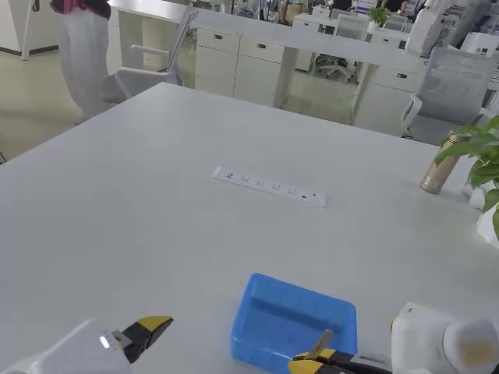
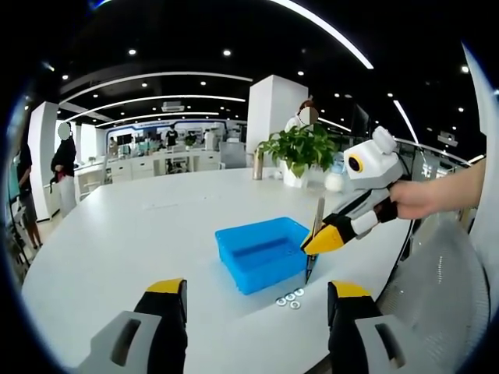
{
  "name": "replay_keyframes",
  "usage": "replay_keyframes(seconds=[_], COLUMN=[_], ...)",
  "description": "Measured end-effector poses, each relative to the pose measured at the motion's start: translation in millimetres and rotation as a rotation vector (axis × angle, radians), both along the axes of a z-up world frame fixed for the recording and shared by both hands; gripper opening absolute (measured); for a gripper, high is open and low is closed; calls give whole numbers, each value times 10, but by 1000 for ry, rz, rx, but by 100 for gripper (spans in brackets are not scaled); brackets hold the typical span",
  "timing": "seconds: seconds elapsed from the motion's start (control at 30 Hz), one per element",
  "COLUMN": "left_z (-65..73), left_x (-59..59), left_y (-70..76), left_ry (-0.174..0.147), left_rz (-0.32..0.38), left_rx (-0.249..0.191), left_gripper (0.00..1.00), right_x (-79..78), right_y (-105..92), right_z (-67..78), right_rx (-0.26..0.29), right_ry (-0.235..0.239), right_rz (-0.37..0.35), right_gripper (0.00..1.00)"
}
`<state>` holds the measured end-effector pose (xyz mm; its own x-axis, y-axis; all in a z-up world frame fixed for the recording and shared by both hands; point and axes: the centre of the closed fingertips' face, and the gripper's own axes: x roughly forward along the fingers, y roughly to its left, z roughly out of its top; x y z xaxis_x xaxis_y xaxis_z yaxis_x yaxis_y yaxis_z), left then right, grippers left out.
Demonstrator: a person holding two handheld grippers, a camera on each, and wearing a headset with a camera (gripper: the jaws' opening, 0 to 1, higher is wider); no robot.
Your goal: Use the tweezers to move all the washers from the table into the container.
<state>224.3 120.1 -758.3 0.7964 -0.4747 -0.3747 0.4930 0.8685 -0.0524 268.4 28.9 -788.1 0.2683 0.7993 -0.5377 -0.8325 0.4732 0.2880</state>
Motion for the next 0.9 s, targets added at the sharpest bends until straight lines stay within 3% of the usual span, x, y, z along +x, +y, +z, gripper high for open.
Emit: replay_keyframes(seconds=[0.33, 0.9], left_z=[-15, -13], left_x=[-7, -26], left_y=[-3, -49], left_ry=[5, 16], left_rz=[-5, -26], left_rx=[10, -15], left_gripper=[72, 71], right_x=[-22, -5], right_y=[61, 70], right_z=[-107, -232], right_rx=[-21, -84], right_ry=[10, 13], right_rz=[-7, -10], right_gripper=[3, 3])
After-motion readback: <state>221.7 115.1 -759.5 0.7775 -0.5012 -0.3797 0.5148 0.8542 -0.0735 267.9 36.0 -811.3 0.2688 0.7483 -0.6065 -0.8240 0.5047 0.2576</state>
